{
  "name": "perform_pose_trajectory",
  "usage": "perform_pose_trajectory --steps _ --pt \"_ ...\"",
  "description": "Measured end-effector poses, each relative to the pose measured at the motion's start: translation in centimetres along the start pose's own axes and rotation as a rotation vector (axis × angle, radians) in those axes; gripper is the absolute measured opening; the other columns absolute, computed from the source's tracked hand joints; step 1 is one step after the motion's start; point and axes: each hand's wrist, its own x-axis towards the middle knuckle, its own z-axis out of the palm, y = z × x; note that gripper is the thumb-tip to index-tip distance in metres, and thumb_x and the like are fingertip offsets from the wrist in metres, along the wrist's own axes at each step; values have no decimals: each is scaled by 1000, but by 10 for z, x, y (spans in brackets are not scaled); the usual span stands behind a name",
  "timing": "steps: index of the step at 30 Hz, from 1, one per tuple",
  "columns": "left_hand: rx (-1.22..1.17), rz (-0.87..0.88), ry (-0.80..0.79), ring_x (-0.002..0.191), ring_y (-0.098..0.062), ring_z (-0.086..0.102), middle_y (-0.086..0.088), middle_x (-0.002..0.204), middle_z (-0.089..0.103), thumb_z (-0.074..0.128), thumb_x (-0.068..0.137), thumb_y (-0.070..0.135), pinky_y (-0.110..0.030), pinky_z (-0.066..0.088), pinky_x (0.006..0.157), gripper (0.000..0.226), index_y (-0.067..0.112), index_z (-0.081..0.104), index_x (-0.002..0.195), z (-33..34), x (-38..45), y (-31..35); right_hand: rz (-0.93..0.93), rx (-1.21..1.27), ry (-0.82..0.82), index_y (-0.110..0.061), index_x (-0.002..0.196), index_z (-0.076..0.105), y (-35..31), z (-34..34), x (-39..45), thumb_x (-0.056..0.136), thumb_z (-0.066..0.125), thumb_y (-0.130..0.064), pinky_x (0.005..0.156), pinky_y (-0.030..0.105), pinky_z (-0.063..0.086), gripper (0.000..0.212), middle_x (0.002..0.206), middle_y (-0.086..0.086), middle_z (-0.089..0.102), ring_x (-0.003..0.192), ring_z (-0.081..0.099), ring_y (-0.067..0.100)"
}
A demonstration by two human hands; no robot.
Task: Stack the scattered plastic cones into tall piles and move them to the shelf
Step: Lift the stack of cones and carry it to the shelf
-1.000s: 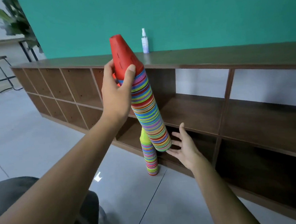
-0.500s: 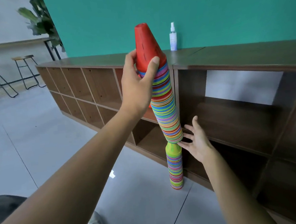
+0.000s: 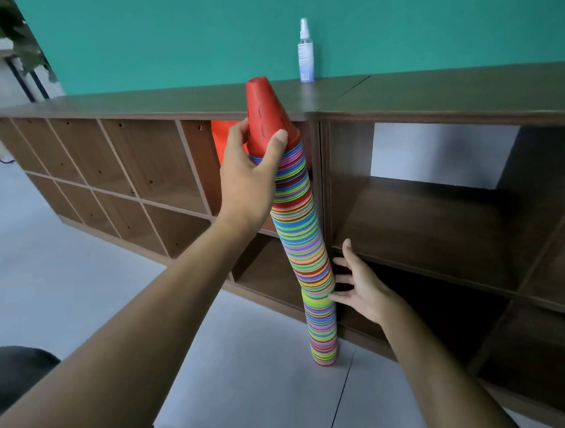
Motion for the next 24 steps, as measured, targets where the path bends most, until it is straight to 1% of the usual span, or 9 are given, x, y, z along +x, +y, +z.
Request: perform_pose_trajectory --steps 4,6,8,10,13,16,19,21,24 --pt "9 3 -48 103 -14 68 2 115 66 65 94 40 -41 56 94 45 15 53 129 -1 9 -8 14 -203 -37 -26 140 46 -1 8 0 67 45 -84 96 47 54 93 139 11 54 121 60 30" --pt "18 -4 -79 103 -16 68 0 115 67 65 94 40 -43 56 93 43 15 53 128 -2 11 -14 69 -245 -24 -28 144 43 1 10 3 61 46 -88 87 45 59 102 139 16 52 104 69 36" --pt "38 0 -91 101 -18 68 -1 112 67 64 94 41 -45 56 92 42 15 53 125 -5 13 -22 85 -233 13 -25 148 38 2 9 6 71 42 -85 79 43 60 97 136 20 53 89 73 40" --pt "48 -11 -82 100 -17 68 0 108 67 63 94 42 -45 56 91 40 16 54 123 -10 18 -28 40 -234 84 -20 146 41 2 1 14 88 34 -76 77 42 60 81 127 19 61 85 74 38" --pt "46 -48 -65 98 -17 68 2 105 68 63 91 45 -46 56 91 41 17 54 119 -21 29 -35 4 -271 160 -14 141 49 18 -10 24 96 29 -68 81 42 58 73 121 17 66 93 71 34" --pt "26 -62 -64 95 -12 68 0 106 68 63 88 49 -44 56 92 47 13 55 119 -31 38 -44 108 -241 195 -15 140 51 58 -28 35 95 31 -68 94 48 53 72 139 17 56 115 61 37" --pt "-14 -76 -83 98 -12 68 -6 111 67 62 93 43 -40 57 92 48 7 53 123 -39 43 -55 233 -191 229 -21 141 50 98 -42 47 92 34 -71 102 53 46 72 149 16 45 129 50 41" --pt "-31 -92 -72 97 -12 68 -3 107 67 60 95 39 -40 57 91 39 9 53 118 -46 49 -62 298 -172 222 -24 142 49 118 -44 50 91 38 -71 100 52 46 70 148 12 46 131 48 40" --pt "-39 -148 -54 106 -23 68 -6 110 68 61 91 45 -50 57 92 34 18 55 110 -52 58 -70 298 -121 135 -31 135 53 139 -45 47 78 58 -75 79 41 55 72 128 -2 60 115 59 26"
